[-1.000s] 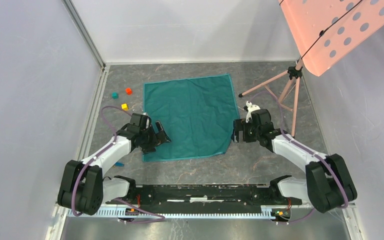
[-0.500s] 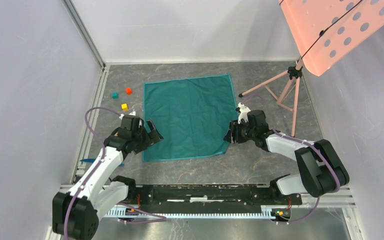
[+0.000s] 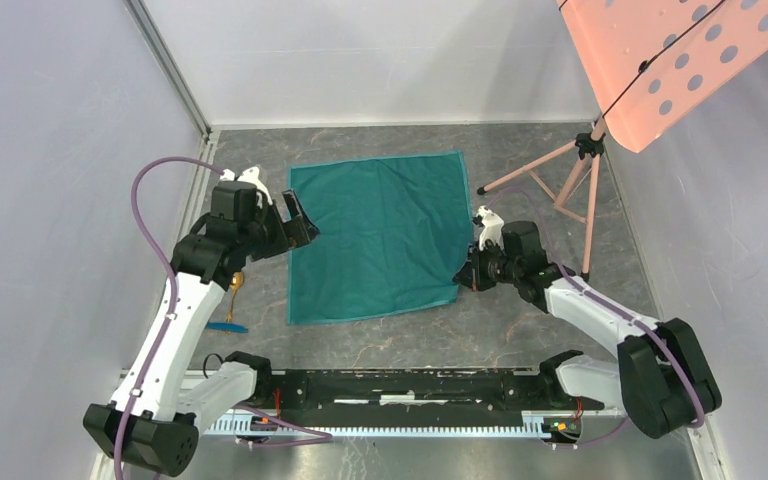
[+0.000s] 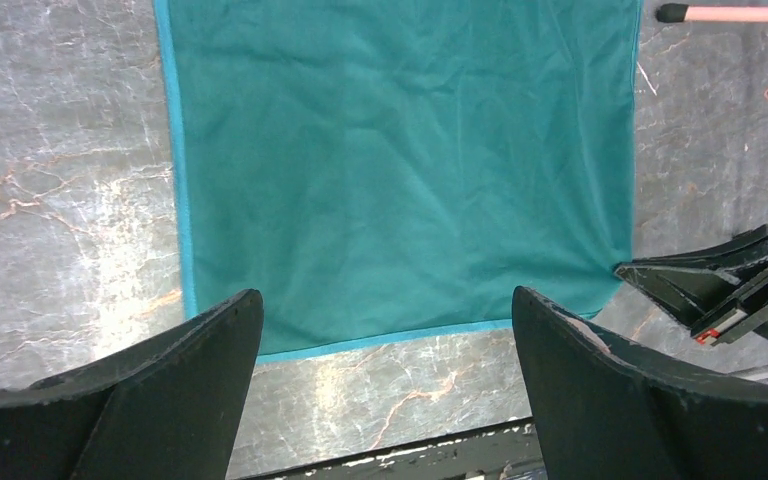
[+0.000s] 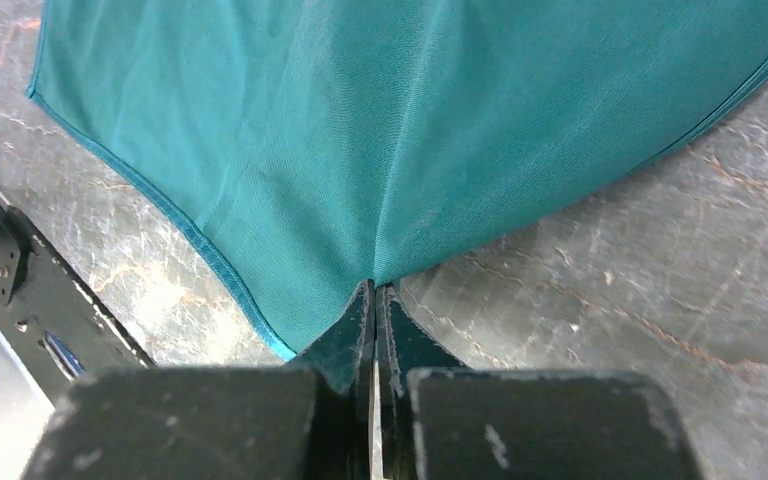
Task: Fold the napkin into a case and place the utensils inside
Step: Smooth out the napkin at the center of the board.
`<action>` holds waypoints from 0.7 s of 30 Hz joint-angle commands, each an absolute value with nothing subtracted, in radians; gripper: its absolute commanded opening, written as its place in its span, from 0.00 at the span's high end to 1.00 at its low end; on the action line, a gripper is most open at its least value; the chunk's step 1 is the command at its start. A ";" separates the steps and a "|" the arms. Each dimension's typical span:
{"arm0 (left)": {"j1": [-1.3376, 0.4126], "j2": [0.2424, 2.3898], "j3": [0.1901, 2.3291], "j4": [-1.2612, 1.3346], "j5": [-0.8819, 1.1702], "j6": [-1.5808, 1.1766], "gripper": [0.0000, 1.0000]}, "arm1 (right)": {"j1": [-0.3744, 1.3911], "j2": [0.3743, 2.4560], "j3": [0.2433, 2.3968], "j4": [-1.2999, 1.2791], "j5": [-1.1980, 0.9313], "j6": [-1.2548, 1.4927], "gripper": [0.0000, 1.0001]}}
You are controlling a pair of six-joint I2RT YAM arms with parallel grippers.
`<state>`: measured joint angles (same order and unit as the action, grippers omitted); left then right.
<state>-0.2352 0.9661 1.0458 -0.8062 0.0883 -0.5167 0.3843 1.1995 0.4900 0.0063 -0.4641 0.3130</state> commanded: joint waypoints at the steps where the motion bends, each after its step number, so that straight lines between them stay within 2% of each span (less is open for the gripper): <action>1: -0.230 0.976 1.117 -0.919 0.104 -0.397 0.00 | 0.384 1.145 0.571 -0.193 -0.358 0.258 1.00; 7: -0.231 0.977 1.004 -0.806 0.251 -0.468 0.00 | 0.385 1.180 0.672 -0.428 -0.202 0.181 1.00; 13: -0.231 1.000 0.781 -0.550 0.399 -0.625 0.00 | 0.382 1.160 0.689 -0.419 -0.224 0.201 1.00; 17: -0.242 0.996 0.692 -0.485 0.386 -0.696 0.00 | 0.407 1.136 0.682 -0.375 -0.300 0.222 0.99; 19: -0.244 0.985 0.657 -0.472 0.360 -0.714 0.00 | 0.455 1.154 0.684 -0.332 -0.418 0.232 0.80; 21: -0.244 0.991 0.622 -0.438 0.382 -0.722 0.00 | 0.487 1.212 0.689 -0.274 -0.555 0.259 0.68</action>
